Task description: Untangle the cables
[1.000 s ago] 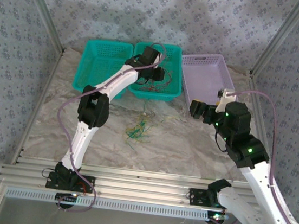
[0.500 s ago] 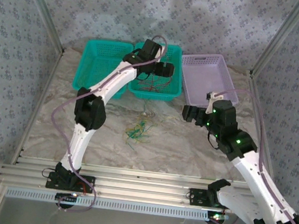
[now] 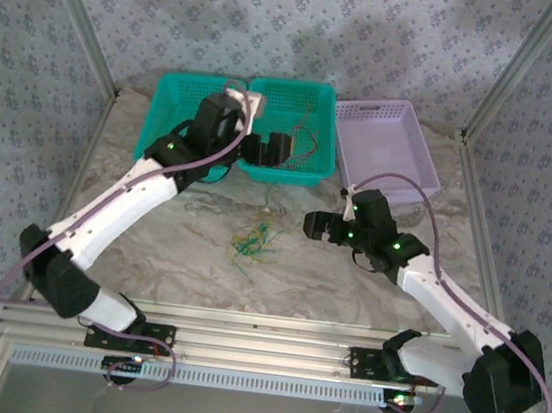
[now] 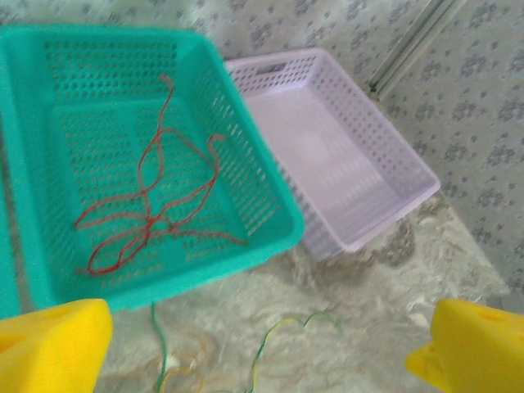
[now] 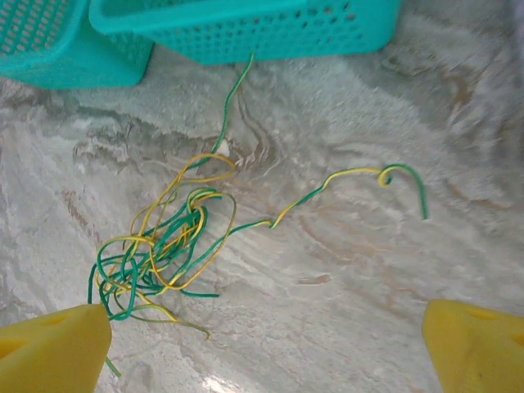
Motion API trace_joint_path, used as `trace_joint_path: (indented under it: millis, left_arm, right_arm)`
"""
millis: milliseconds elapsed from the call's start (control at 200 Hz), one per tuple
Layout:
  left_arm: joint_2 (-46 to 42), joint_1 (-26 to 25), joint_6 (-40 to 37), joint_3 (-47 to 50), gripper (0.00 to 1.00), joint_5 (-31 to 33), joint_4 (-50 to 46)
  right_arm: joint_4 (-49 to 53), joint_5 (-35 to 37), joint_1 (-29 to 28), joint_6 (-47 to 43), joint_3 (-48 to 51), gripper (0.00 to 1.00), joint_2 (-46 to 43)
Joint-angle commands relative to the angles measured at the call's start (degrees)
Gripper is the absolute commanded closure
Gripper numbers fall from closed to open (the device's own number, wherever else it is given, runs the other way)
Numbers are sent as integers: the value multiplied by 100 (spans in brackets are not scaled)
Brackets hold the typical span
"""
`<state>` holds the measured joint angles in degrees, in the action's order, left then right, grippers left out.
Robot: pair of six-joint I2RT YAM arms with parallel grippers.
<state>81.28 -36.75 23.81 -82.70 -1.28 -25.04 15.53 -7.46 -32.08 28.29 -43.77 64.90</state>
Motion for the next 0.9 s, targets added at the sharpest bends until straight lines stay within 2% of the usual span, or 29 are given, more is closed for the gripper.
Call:
trace_joint_path:
  millis: [0, 160, 430, 715, 894]
  left_arm:
    - [-651, 3, 291, 842, 0, 291, 78]
    - [-1554, 2, 579, 1852, 0, 382, -80]
    - [-2627, -59, 1246, 3339, 0, 382, -59]
    - [-2982, -205, 1700, 4189, 1, 395, 7]
    - [-3117, -268, 1962, 4589, 1, 360, 169]
  right_arm:
    - [-645, -419, -164, 320, 90, 1, 436]
    - [-1102, -473, -374, 521, -1, 3, 1139]
    - [-1792, -704, -563, 895, -179, 14, 2104]
    - [-2387, -786, -592, 1363, -239, 27, 2788]
    - [-2626, -910, -594, 1559, -410, 41, 3200]
